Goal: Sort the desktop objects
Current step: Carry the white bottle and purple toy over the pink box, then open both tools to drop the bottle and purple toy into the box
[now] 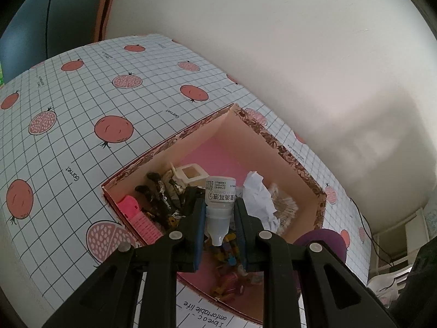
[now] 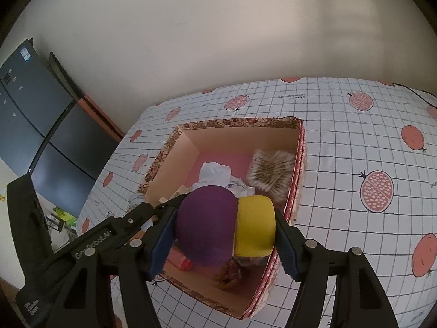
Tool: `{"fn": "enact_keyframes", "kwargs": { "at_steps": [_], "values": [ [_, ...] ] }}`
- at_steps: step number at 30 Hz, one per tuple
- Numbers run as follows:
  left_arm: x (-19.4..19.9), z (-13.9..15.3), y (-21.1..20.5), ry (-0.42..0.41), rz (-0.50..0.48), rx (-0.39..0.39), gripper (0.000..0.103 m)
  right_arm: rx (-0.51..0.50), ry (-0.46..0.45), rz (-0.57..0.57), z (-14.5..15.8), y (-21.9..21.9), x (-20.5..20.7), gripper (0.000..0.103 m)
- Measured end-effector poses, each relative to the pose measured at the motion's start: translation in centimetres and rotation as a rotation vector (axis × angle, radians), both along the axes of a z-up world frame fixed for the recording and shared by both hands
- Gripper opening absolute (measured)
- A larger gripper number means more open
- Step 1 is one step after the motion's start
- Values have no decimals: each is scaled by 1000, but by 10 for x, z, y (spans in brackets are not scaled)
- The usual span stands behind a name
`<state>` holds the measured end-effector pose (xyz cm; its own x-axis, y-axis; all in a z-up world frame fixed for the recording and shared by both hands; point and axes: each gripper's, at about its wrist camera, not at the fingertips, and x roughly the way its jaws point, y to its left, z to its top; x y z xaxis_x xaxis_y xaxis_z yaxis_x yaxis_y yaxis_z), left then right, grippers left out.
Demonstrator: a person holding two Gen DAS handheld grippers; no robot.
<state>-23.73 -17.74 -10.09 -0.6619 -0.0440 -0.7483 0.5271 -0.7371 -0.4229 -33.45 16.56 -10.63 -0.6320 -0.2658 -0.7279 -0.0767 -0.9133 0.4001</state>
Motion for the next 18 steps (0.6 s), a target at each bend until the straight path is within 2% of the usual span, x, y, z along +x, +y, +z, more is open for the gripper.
{"fn": "enact_keyframes", "kwargs": {
  "at_steps": [18],
  "values": [
    [-1, -1, 0, -19, 20, -3, 22, -3, 14, 24, 6, -3, 1, 70]
  ]
}}
